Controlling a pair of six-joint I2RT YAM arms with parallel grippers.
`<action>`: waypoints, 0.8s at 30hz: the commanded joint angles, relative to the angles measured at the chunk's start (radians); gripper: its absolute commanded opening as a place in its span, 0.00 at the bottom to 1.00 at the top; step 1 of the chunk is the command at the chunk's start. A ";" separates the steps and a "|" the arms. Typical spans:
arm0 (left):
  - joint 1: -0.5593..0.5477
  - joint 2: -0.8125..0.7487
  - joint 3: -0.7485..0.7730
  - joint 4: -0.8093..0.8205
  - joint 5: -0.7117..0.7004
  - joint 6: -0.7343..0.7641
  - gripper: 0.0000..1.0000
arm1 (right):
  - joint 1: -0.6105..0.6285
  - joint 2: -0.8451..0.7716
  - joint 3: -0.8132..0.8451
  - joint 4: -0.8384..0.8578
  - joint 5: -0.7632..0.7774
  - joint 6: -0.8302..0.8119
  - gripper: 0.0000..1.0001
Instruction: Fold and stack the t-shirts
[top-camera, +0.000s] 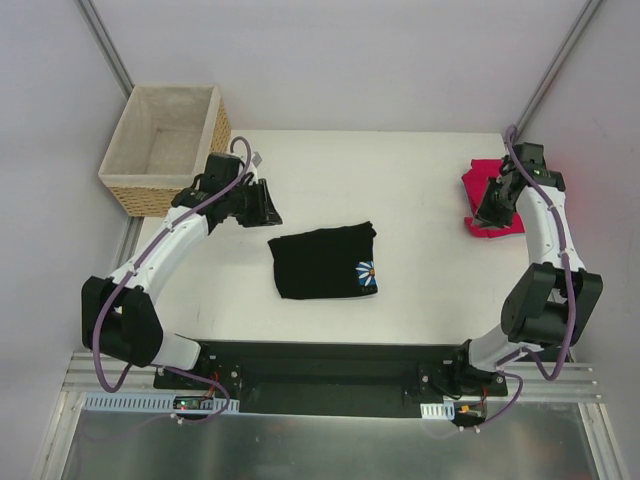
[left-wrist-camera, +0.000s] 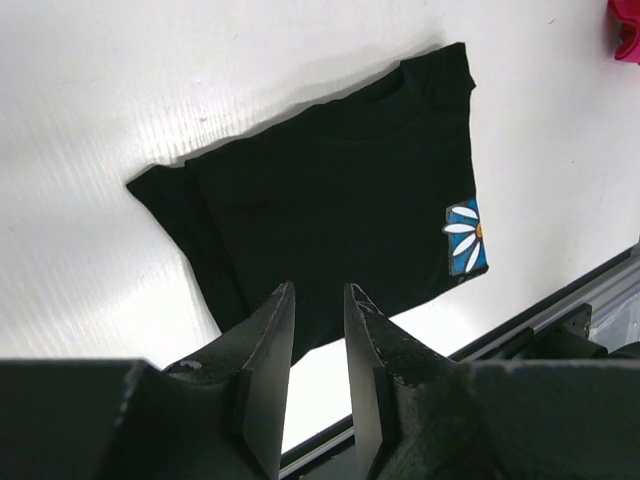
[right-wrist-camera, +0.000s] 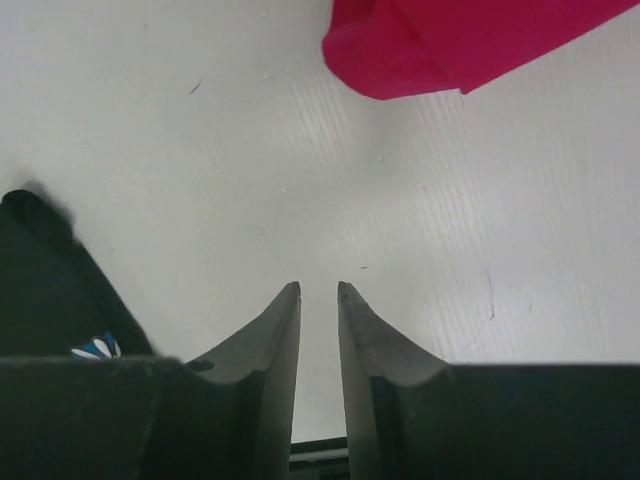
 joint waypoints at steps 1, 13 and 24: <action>0.007 -0.026 -0.049 -0.015 0.021 -0.008 0.25 | -0.033 0.040 0.074 -0.032 0.114 -0.055 0.25; 0.001 0.003 -0.100 0.019 0.091 -0.015 0.24 | -0.058 0.096 0.021 0.021 0.075 -0.089 0.29; -0.059 0.079 -0.052 0.044 0.102 -0.034 0.23 | 0.140 0.321 0.224 -0.084 0.184 -0.262 0.28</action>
